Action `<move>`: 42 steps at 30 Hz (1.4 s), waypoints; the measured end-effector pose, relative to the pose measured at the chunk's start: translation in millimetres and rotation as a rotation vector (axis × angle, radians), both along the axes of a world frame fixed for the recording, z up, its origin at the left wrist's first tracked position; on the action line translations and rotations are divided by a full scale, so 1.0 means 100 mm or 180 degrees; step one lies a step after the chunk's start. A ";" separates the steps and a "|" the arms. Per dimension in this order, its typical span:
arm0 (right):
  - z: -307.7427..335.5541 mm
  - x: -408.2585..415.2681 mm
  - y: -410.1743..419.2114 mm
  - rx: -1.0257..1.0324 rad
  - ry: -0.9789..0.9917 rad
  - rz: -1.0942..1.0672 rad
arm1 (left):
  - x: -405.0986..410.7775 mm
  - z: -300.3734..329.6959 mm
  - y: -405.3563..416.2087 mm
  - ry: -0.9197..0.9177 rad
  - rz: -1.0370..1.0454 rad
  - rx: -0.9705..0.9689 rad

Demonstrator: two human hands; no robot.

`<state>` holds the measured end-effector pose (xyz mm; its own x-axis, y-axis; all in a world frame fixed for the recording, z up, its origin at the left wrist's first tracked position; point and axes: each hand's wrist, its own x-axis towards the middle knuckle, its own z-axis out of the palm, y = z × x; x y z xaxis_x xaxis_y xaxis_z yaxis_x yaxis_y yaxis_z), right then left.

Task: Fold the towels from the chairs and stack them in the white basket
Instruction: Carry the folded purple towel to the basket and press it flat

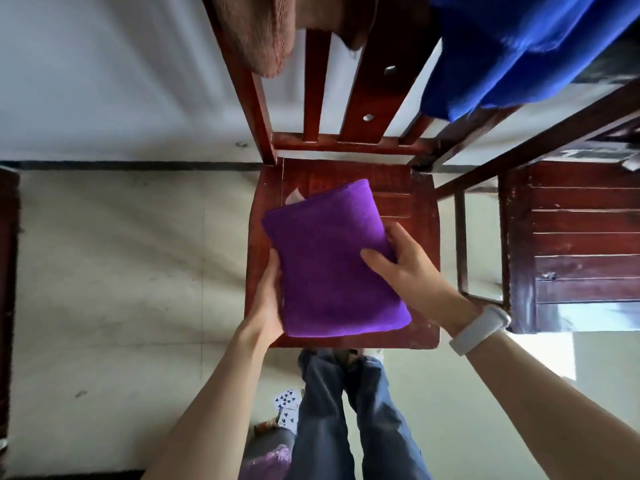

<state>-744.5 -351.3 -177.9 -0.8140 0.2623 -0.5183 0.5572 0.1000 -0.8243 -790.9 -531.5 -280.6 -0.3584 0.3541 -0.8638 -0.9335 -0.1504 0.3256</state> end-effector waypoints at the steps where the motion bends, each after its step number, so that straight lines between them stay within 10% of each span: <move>1: 0.02 0.10 0.09 -0.0150 -0.0047 -0.0252 | 0.05 0.05 0.05 -0.0023 -0.0105 0.0074; 19: 0.86 3.06 1.63 -0.0952 -0.0049 -0.2474 | 1.94 1.75 2.15 0.3156 -0.2499 -0.1302; 33: 1.54 6.12 3.21 0.0827 -0.0232 -0.3802 | 4.60 2.22 4.90 0.2389 -0.3740 -0.0008; 42: 1.51 7.34 4.56 0.0638 -0.0443 -0.4936 | 5.90 2.22 6.75 0.3276 -0.4416 0.0087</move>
<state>-10.9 104.8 -26.7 0.3535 0.8364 -0.4190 0.2843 -0.5228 -0.8037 -201.2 143.7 -58.8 -0.1552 0.8616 -0.4833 0.2113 0.5068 0.8357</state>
